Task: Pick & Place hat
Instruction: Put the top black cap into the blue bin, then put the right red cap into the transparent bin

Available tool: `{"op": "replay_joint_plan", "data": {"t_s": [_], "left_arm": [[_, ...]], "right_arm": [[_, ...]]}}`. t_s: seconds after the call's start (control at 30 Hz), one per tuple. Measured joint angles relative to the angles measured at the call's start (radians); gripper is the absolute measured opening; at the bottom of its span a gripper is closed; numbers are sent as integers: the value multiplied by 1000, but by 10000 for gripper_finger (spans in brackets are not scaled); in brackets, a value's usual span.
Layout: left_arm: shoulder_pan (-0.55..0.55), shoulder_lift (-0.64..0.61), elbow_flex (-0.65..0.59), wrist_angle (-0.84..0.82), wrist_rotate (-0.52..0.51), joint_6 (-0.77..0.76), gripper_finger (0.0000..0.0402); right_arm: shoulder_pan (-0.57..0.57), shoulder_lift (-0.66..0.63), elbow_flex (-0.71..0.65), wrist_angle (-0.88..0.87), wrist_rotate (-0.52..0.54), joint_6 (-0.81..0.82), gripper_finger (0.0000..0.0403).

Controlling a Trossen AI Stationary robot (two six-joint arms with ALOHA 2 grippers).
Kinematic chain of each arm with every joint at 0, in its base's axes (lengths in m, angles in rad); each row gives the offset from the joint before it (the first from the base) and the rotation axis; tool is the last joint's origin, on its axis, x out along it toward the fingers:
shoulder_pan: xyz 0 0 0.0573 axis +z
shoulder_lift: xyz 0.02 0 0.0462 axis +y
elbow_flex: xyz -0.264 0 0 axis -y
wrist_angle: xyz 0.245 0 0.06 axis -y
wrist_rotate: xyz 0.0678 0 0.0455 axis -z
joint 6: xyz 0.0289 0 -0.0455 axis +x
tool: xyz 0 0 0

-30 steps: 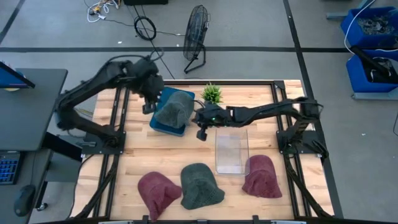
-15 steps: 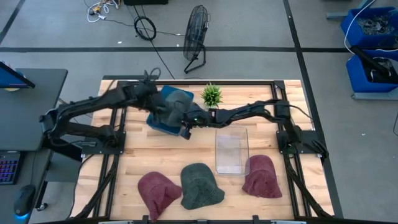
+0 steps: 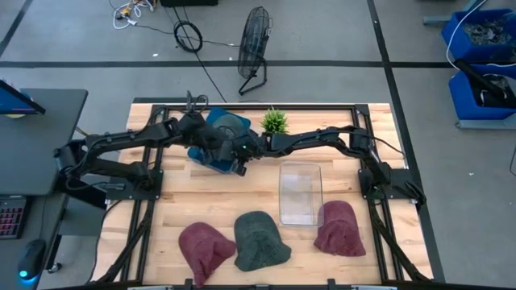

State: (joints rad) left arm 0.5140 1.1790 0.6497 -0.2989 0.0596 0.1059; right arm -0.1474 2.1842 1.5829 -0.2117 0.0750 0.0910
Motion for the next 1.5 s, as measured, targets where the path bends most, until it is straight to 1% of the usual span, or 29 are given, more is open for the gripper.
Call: {"op": "replay_joint_plan", "data": {"t_s": [0.07,0.13,0.23,0.3,0.4,0.53,0.7,0.77,0.87,0.93,1.0,1.13,1.2,1.27,1.4,1.5], "left_arm": [[0,0,-4,38,0,-22,140],[0,0,-4,42,0,-32,140],[-1,0,-4,47,0,-50,140],[0,0,-4,46,-1,-50,140],[0,0,-4,48,-1,-51,140],[-1,-9,16,38,1,-99,140],[-31,-102,109,-41,15,-101,140],[-58,-157,155,-81,19,-63,140],[-100,-243,214,-157,22,-19,140],[-121,-298,239,-207,23,-11,140],[-131,-346,241,-248,21,-15,140],[-132,-390,241,-330,19,-48,140],[-130,-389,240,-355,19,-49,140],[-130,-377,240,-361,19,-50,140],[-130,-319,240,-361,26,-82,140],[-130,-265,240,-351,82,-147,140]], "right_arm": [[4,-5,0,-27,14,-2,0],[13,-19,-4,-50,44,-11,1],[25,-63,-7,-62,106,-68,4],[32,-111,-7,-52,147,-110,4],[35,-183,-6,-62,161,-159,4],[42,-299,-6,-163,179,-182,5],[79,-468,-5,-366,274,-186,2],[105,-536,-5,-451,302,-181,2],[139,-636,-5,-570,311,-168,2],[157,-695,-10,-641,306,-120,3],[166,-765,-44,-667,301,-54,3],[181,-911,-187,-635,302,41,3],[196,-968,-278,-573,300,59,3],[209,-1010,-365,-476,287,52,3],[225,-1036,-497,-303,206,25,9],[226,-1028,-536,-274,187,32,17]]}}
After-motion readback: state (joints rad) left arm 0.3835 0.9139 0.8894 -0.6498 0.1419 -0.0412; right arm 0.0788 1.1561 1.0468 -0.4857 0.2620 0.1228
